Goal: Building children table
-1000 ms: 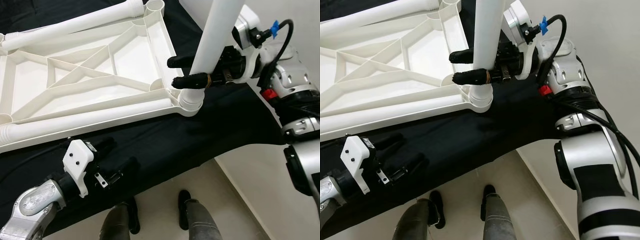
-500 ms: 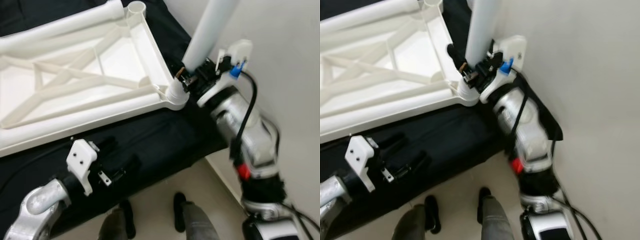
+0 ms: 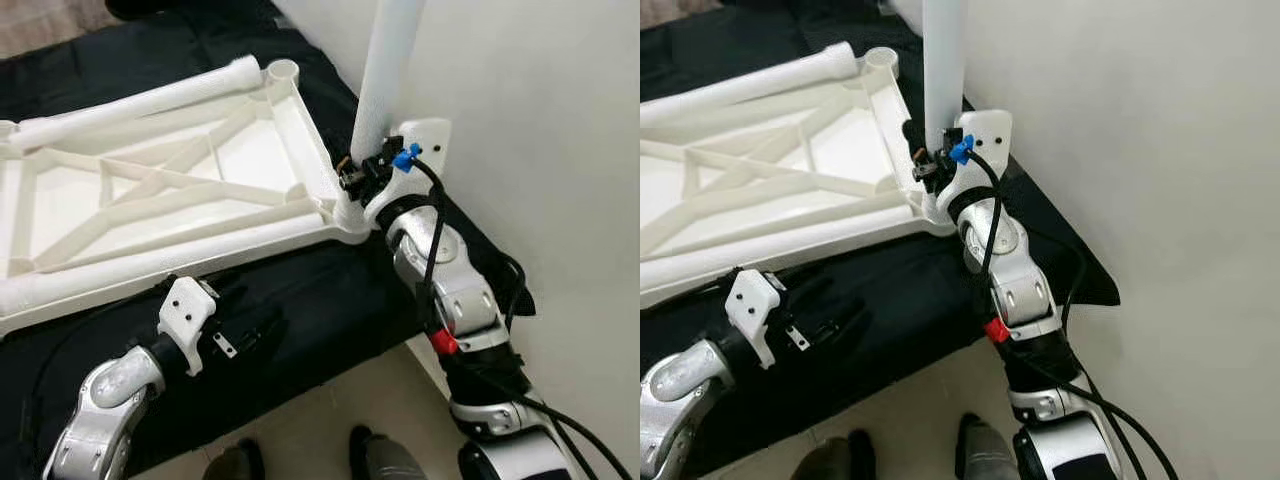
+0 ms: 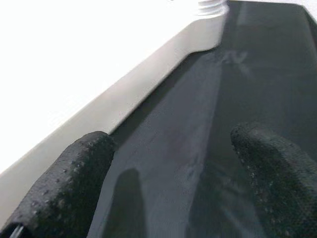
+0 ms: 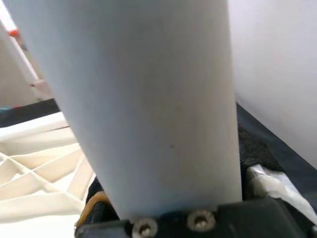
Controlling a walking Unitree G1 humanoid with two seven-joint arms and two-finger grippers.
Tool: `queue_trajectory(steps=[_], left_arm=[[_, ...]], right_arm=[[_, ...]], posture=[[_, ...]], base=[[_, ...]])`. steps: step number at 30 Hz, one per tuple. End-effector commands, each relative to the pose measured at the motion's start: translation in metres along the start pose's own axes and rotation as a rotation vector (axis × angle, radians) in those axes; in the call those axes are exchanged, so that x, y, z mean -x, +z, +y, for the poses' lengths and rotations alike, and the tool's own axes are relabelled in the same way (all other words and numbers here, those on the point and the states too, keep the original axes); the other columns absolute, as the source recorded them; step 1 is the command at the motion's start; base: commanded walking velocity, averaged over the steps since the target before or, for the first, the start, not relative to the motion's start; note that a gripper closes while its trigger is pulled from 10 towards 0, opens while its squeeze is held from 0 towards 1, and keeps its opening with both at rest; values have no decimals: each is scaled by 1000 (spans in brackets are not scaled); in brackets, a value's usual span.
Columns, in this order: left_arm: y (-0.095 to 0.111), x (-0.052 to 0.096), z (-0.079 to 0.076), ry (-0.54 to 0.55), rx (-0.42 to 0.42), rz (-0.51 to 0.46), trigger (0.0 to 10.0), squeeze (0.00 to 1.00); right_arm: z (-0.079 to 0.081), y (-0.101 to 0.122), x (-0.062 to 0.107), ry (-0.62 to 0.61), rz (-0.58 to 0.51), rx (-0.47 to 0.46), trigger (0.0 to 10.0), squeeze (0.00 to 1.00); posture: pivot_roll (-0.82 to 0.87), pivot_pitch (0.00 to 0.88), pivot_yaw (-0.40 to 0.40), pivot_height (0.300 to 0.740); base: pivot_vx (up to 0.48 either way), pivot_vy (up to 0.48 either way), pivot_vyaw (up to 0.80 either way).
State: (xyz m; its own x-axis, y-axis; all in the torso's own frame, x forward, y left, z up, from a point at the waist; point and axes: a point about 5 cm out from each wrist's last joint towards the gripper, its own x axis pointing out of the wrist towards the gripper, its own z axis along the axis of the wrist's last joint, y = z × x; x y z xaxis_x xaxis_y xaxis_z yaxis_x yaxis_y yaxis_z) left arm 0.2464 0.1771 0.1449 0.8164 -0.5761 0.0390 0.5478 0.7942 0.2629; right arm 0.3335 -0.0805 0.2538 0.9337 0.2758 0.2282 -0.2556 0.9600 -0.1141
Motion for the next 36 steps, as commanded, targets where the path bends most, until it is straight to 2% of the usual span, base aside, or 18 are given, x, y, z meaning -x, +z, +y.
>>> queue_trajectory(steps=[1, 3, 5, 9, 11, 12, 13, 14, 17, 19, 25, 27, 28, 31, 32, 33, 35, 36], left_arm=[[-6, -1, -1, 1, -11, 11, 10000, 0], [-4, -3, 2, 10, -25, 4, 10000, 0], [8, -11, 13, 39, -40, -56, 10000, 0], [53, -31, 34, 32, -91, -200, 10000, 0], [94, -43, 47, 17, -118, -321, 10000, 0], [94, -43, 47, 17, -118, -321, 10000, 0], [125, -51, 54, -7, -136, -415, 10000, 0], [125, -51, 54, -7, -136, -415, 10000, 0], [167, -62, 53, -113, -85, -550, 10000, 0], [192, -71, 44, -268, -27, -636, 10000, 0], [206, -85, 44, -348, 8, -671, 10000, 0], [206, -85, 44, -348, 8, -671, 10000, 0], [216, -97, 43, -392, -1, -678, 10000, 0], [216, -97, 43, -392, -1, -678, 10000, 0], [226, -110, 43, -414, -5, -675, 10000, 0], [226, -110, 43, -414, -5, -675, 10000, 0], [242, -140, 41, -410, 39, -640, 10000, 0], [242, -140, 41, -410, 39, -640, 10000, 0]], right_arm=[[2, -29, 7, -45, 173, 28, 10000, 0], [2, -30, 7, -53, 177, 31, 10000, 0], [1, -32, 5, -64, 178, 33, 10000, 0], [2, -32, 1, -69, 172, 30, 10000, 0], [3, -31, 1, -74, 173, 26, 10000, 0], [3, -31, 1, -74, 173, 26, 10000, 0], [3, -30, 1, -77, 174, 24, 10000, 0], [3, -30, 1, -77, 174, 24, 10000, 0], [4, -28, 1, -82, 176, 22, 10000, 0], [4, -27, 0, -85, 174, 21, 10000, 0], [5, -27, 0, -86, 170, 16, 10000, 0], [5, -27, 0, -86, 170, 16, 10000, 0], [6, -27, 0, -82, 166, 13, 10000, 0], [6, -27, 0, -82, 166, 13, 10000, 0], [8, -27, 0, -78, 162, 8, 10000, 0], [8, -27, 0, -78, 162, 8, 10000, 0], [13, -25, 1, -65, 155, -12, 10000, 0], [13, -25, 1, -65, 155, -12, 10000, 0]], posture=[[-35, 159, -24, 740], [-32, 156, -26, 740], [-28, 150, -27, 740], [-21, 158, -19, 740], [-22, 161, -13, 740], [-22, 161, -13, 740], [-20, 163, -12, 740], [-20, 163, -12, 740], [-17, 166, -5, 740], [-14, 166, -2, 740], [-19, 159, 11, 740], [-19, 159, 11, 740], [-17, 152, 17, 740], [-17, 152, 17, 740], [-16, 147, 21, 740], [-16, 147, 21, 740], [-15, 145, 24, 740], [-15, 145, 24, 740]], base=[[0, 0, 0], [0, 0, 0], [0, 0, 0], [0, 0, 0], [0, 0, 0], [0, 0, 0], [0, 0, 0], [0, 0, 0], [0, 0, 0], [0, 0, 0], [0, 0, 0], [0, 0, 0], [0, 0, 0], [0, 0, 0], [0, 0, 0], [0, 0, 0], [0, 0, 0], [0, 0, 0]])
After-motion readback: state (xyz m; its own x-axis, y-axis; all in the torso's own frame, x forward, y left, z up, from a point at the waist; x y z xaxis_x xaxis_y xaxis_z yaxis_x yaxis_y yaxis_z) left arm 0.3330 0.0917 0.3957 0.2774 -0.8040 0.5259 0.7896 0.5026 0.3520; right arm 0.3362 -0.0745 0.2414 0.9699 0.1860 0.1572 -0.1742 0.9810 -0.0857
